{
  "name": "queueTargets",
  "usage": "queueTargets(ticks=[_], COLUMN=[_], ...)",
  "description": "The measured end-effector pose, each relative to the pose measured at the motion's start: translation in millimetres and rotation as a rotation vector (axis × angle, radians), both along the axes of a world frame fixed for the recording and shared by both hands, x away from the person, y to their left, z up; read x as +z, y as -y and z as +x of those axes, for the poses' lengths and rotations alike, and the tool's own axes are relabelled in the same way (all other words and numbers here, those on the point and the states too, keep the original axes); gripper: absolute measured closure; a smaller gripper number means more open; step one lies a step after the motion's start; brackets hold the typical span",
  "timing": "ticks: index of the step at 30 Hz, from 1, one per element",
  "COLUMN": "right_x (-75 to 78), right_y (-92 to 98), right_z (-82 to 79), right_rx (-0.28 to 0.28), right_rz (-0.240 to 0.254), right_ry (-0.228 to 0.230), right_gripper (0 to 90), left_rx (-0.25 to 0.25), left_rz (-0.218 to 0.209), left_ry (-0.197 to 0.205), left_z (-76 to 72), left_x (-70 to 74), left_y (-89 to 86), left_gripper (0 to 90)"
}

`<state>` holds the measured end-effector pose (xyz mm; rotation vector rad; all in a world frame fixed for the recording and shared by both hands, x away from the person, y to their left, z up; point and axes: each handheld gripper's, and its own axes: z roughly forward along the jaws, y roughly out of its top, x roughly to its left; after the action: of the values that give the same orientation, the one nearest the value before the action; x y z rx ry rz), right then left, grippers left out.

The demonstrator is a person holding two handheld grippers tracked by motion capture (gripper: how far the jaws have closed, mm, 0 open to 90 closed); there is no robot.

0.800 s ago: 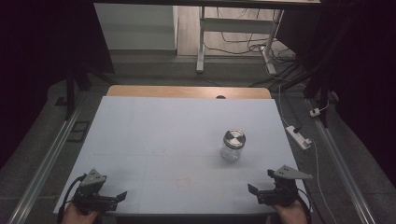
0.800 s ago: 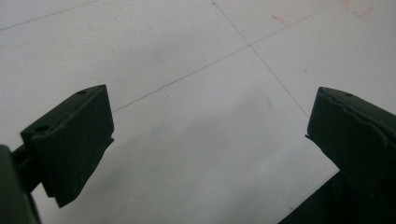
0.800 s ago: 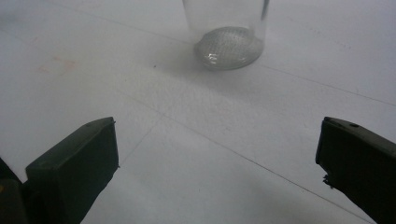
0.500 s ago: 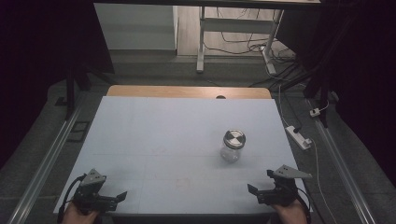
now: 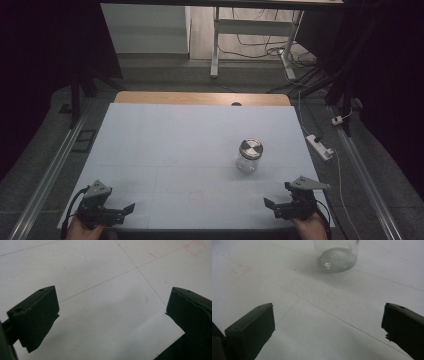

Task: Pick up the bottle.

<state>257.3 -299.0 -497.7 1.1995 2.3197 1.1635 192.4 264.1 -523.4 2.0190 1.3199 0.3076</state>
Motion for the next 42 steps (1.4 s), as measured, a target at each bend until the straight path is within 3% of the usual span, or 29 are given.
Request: queueTargets(ticks=[4, 23, 42], right_x=[0.0, 9.3, 7.2], right_y=[-2.3, -10.8, -29.3], right_z=[-0.3, 4.4, 29.0], right_rx=[0.010, 0.041, 0.085], right_rz=[-0.020, -0.004, -0.033], right_ry=[0.005, 0.072, 0.099], right_gripper=[0.0, 0.0, 0.0], left_rx=[-0.006, -0.014, -0.014], left_rz=[0.005, 0.008, 0.012], left_ry=[-0.004, -0.010, -0.014], left_z=[0.6, 1.5, 2.0], left_x=[-0.2, -1.0, -1.2], left_y=[0.4, 1.2, 1.6], left_gripper=[0.0, 0.0, 0.0])
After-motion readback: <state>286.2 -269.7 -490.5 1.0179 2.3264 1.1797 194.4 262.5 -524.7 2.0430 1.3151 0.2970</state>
